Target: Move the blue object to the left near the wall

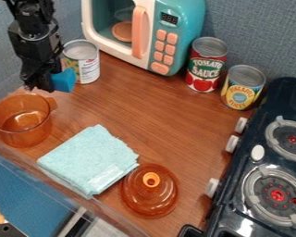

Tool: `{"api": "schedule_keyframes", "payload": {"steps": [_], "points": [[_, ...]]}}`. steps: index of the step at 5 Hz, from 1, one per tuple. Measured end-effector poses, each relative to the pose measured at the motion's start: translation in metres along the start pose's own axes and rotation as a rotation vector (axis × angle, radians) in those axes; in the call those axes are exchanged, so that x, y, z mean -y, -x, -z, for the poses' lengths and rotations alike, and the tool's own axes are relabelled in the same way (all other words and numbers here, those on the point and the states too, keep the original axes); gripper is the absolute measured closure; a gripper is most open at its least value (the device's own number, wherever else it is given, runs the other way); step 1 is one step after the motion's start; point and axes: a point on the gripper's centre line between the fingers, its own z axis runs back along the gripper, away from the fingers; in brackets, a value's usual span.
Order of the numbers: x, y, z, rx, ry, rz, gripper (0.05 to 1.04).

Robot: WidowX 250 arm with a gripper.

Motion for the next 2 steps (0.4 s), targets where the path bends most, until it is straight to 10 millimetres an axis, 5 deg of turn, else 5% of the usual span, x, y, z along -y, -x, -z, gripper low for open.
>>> {"api": "schedule_keyframes", "payload": {"steps": [2], "points": [[-0.003, -0.025, 0.029, 0.006, -0.119, -0.105, 0.765]]}}
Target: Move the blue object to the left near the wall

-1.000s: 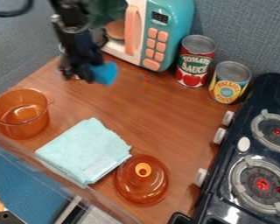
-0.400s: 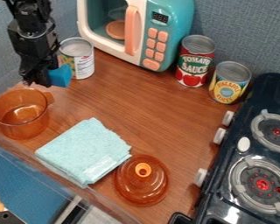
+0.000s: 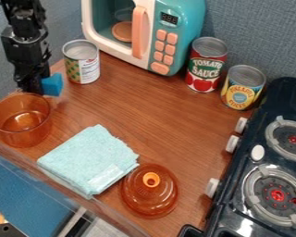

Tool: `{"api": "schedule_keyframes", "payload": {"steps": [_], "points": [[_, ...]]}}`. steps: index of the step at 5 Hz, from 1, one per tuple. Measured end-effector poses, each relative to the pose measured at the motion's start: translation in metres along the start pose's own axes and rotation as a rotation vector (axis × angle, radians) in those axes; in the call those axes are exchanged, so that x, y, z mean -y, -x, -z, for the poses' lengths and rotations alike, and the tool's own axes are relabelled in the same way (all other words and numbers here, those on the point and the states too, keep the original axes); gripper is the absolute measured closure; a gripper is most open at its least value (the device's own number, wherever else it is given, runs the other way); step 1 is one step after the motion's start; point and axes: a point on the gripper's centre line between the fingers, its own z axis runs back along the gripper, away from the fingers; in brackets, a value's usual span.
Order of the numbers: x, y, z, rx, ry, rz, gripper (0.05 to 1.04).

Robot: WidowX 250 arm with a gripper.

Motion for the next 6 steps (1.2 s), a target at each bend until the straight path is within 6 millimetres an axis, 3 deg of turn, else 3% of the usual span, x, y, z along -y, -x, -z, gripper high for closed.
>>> {"api": "schedule_keyframes", "payload": {"steps": [2, 3, 5, 6], "points": [[0.008, -0.004, 0.009, 0.005, -0.034, -0.037, 0.765], [0.011, -0.010, 0.016, 0.026, -0.082, -0.074, 0.718], [0.010, -0.010, 0.019, 0.025, -0.123, -0.069, 0.134], [0.009, -0.007, 0.020, 0.020, -0.121, -0.049, 0.076]]}}
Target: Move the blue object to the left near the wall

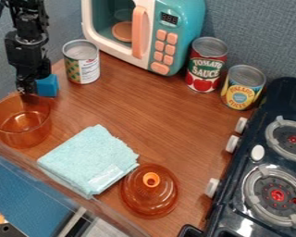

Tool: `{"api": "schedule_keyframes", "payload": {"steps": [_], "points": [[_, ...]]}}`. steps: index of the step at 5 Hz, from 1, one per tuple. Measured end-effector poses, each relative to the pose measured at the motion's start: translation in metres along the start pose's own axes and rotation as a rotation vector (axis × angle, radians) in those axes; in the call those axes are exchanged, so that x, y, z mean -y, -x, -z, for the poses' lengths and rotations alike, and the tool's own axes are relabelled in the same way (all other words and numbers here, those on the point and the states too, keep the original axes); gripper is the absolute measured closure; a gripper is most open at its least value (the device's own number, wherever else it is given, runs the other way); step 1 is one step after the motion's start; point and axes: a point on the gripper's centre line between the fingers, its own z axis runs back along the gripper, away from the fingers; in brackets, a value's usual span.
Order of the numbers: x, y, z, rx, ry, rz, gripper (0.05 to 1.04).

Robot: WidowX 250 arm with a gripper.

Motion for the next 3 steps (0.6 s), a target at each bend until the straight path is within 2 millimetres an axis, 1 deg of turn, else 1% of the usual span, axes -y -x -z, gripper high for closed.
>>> {"api": "schedule_keyframes", "payload": {"steps": [1, 2, 3], "points": [[0.003, 0.006, -0.015, 0.008, 0.059, 0.029, 0.081], [0.005, 0.005, -0.041, 0.027, 0.149, 0.035, 0.083], [0.007, 0.004, -0.045, 0.029, 0.161, 0.034, 0.083]]}}
